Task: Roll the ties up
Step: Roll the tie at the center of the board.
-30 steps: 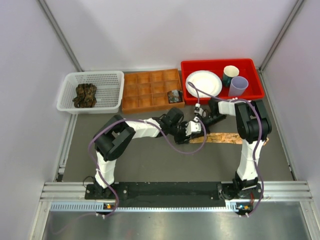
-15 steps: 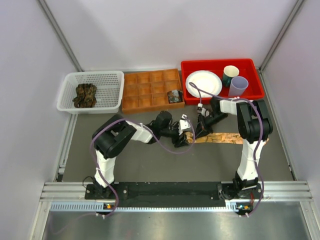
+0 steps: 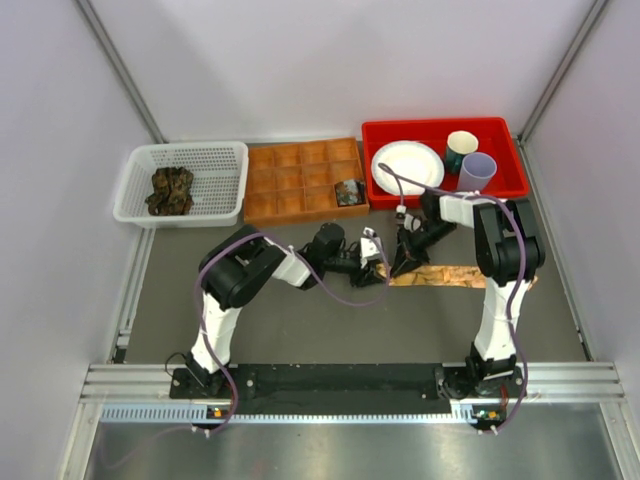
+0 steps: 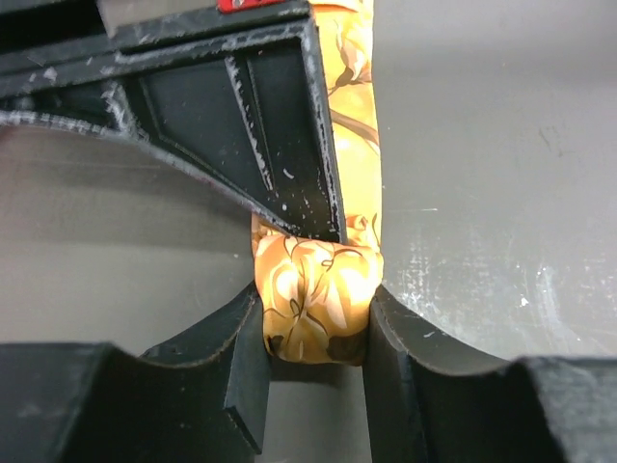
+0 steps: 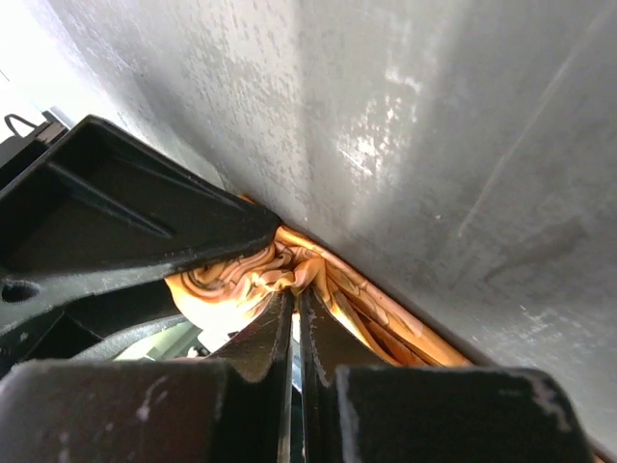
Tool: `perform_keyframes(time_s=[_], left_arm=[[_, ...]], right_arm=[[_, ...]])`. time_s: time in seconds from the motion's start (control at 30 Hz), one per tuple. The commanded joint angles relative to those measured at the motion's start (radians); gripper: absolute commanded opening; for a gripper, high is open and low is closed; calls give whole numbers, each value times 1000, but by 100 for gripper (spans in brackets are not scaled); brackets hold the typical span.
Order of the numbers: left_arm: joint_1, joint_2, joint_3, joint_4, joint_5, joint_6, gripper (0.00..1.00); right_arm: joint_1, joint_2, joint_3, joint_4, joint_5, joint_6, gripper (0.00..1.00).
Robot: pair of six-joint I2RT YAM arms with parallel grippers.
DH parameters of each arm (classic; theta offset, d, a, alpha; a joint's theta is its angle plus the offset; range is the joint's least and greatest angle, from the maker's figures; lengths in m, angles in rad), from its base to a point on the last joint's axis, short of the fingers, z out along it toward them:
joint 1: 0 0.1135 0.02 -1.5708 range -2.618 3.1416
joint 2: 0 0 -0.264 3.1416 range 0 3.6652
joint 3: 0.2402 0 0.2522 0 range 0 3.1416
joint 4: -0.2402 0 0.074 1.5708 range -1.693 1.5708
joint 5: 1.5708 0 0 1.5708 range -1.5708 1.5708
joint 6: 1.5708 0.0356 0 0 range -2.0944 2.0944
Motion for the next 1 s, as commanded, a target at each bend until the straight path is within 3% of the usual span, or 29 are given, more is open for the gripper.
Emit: perform_keyframes(time_s=[0.0, 0.2, 0.4, 0.53, 0.7, 0.97], left_arm=[[-43, -51, 85, -446, -117, 195, 22], [-68, -45, 214, -877, -251, 335, 13], [-94, -9, 293, -1019, -335, 362, 10], [-111, 0, 310, -1045, -364, 366, 10], [-123, 17, 348, -1090, -389, 381, 10], [-125, 27, 368, -1122, -381, 405, 12]], right_arm=[[-8, 36, 50, 17, 106, -90, 0], [-61, -61, 84, -110, 17, -167, 27], [-156, -102, 65, -195, -130, -219, 33], [-161, -113, 42, -161, -216, -181, 43], [-123, -95, 28, -95, -255, -121, 44], [-41, -44, 7, -14, -135, -80, 37]])
